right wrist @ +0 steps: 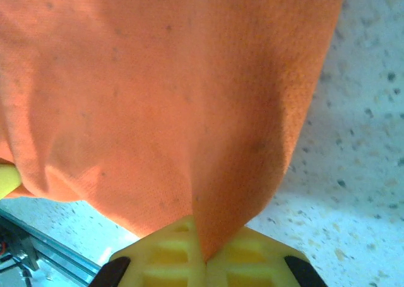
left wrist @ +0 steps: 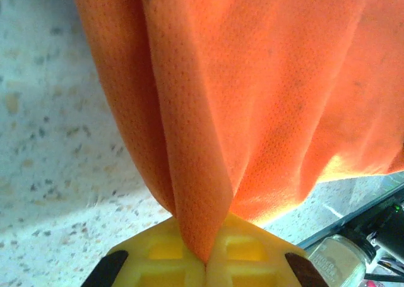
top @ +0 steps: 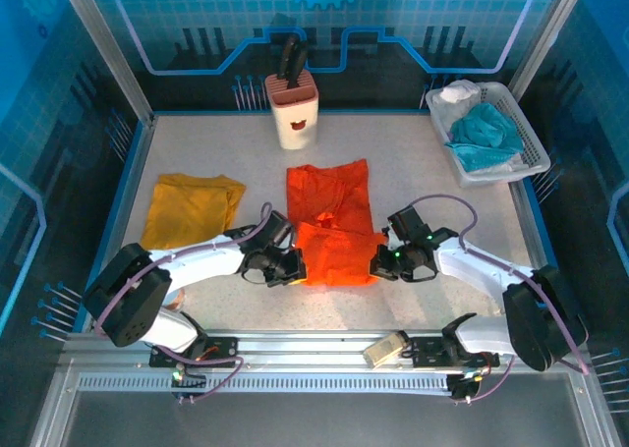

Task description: Fold and stack the t-shirts

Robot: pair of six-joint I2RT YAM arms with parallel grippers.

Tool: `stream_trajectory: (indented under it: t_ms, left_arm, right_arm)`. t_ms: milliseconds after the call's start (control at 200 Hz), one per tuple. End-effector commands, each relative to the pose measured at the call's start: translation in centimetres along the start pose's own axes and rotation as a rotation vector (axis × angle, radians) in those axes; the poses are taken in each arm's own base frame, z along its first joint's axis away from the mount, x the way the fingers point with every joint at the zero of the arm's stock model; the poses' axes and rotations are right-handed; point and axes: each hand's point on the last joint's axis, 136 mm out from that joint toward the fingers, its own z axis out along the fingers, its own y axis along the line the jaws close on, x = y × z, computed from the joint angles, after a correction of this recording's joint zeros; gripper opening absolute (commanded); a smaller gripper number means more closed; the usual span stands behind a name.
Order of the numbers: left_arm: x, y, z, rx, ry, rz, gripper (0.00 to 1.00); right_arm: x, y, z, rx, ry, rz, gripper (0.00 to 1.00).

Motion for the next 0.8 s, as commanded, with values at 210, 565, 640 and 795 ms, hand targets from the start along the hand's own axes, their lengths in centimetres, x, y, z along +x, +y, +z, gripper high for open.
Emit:
stream_trajectory:
  t_ms: [210,565,640,795]
  left_arm:
    - [2.3,3.7,1.0,-0.048,0.03,-0.083,0.08]
    - [1.7,3.2,1.0,-0.073,0.036,-0.057,0.27]
    - [1.7,3.1,1.1,-0.074,0.045,-0.054,0.27]
    - [1.6,3.1,1.1,-0.08,0.043,-0.057,0.27]
  right_arm:
    - [0.8,-1.9,-1.3,0.105,0.006,-0.033,0.66]
    - [-7.0,0.9,-1.8,-0.014,-0.082,-0.097,0.64]
    - [-7.8,0.9,-0.8,0.0,-0.062,-0.109,0.62]
    - [-8.3,0.5,1.0,0.008,-0.029,-0.105,0.56]
